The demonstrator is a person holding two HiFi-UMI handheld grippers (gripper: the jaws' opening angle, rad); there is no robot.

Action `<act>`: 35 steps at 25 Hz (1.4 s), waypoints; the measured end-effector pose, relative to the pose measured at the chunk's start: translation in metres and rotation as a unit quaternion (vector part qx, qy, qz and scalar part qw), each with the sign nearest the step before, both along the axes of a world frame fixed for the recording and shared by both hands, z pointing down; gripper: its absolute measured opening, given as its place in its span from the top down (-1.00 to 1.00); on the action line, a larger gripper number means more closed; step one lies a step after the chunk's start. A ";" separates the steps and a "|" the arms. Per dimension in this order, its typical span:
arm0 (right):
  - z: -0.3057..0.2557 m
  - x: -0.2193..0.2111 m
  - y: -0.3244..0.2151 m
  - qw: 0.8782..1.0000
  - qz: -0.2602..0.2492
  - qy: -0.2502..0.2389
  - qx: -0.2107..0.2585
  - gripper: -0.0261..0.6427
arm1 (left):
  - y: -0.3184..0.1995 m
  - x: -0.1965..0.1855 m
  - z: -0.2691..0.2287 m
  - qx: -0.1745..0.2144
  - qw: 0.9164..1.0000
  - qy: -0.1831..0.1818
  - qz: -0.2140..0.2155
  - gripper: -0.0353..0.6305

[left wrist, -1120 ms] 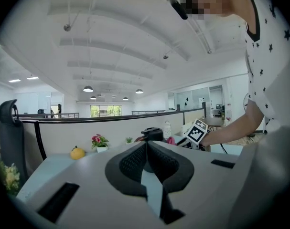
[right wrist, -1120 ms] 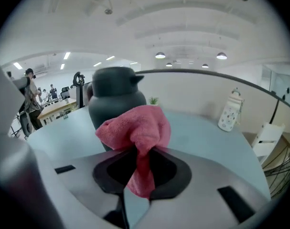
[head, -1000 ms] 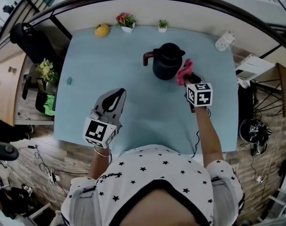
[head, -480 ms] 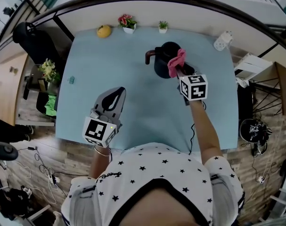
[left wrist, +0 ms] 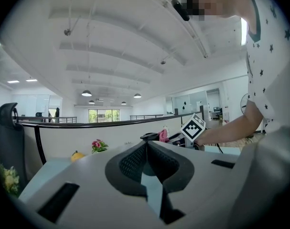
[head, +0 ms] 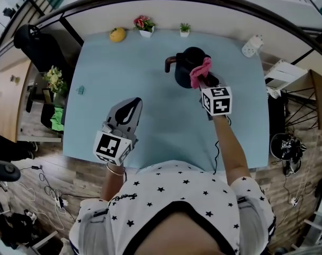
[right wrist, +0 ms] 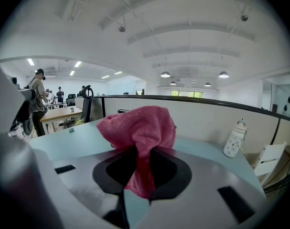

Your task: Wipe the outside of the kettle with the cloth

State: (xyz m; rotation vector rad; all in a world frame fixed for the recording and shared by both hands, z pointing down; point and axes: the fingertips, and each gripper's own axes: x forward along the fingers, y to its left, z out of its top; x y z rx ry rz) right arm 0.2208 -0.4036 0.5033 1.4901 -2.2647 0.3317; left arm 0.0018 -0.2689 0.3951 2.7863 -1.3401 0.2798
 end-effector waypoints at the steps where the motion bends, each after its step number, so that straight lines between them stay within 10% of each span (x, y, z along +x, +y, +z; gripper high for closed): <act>1: 0.003 0.000 0.002 1.000 0.001 -0.001 -0.002 0.70 | 0.000 0.002 0.000 0.000 1.000 0.001 0.003 0.80; 35: 0.139 0.002 0.016 0.984 0.020 -0.015 -0.177 0.69 | -0.015 0.003 0.024 -0.041 0.999 -0.007 -0.011 0.80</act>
